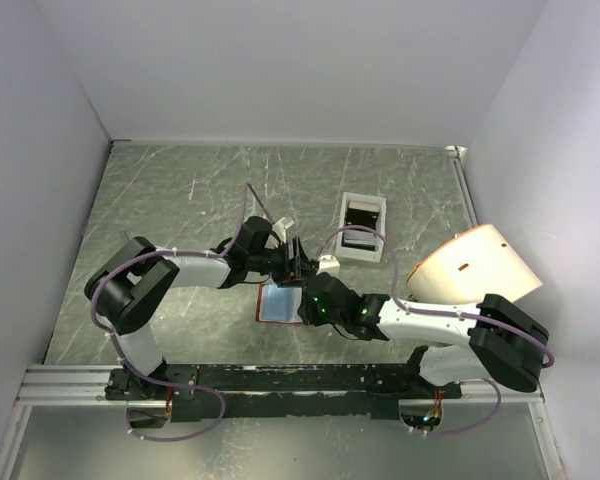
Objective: Put the credit cards into the card holder
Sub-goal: Open the card holder at the center of the board.
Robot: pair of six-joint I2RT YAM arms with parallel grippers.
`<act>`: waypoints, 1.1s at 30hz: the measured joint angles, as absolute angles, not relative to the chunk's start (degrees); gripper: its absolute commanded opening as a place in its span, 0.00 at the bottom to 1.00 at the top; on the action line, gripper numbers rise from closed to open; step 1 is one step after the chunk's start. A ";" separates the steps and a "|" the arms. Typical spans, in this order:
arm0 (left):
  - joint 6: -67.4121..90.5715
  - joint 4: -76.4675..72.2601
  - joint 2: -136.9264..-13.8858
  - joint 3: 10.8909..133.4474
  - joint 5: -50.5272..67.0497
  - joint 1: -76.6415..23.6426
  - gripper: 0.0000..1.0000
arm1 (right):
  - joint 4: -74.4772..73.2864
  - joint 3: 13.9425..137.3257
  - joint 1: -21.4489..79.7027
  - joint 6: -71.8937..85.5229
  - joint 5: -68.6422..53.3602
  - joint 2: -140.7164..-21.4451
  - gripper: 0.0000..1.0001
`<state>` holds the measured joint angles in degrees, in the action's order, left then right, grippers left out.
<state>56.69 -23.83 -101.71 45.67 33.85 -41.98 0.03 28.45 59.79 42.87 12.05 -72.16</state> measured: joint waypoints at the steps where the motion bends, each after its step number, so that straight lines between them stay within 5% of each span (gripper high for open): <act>1: 56.49 -23.22 -101.21 45.98 33.56 -41.78 0.71 | -1.21 29.10 60.07 43.13 13.52 -72.88 0.29; 17: 49.45 4.32 -75.44 40.42 20.45 -31.20 0.74 | -9.80 30.15 60.12 46.54 22.44 -74.48 0.23; 33: 50.50 -2.94 -75.61 25.08 24.08 -31.29 0.71 | -7.29 28.42 60.12 49.32 23.97 -75.40 0.18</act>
<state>50.50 -2.94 -75.61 25.08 24.08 -31.29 -7.29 28.42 60.12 49.32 23.97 -75.40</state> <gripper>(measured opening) 0.717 0.185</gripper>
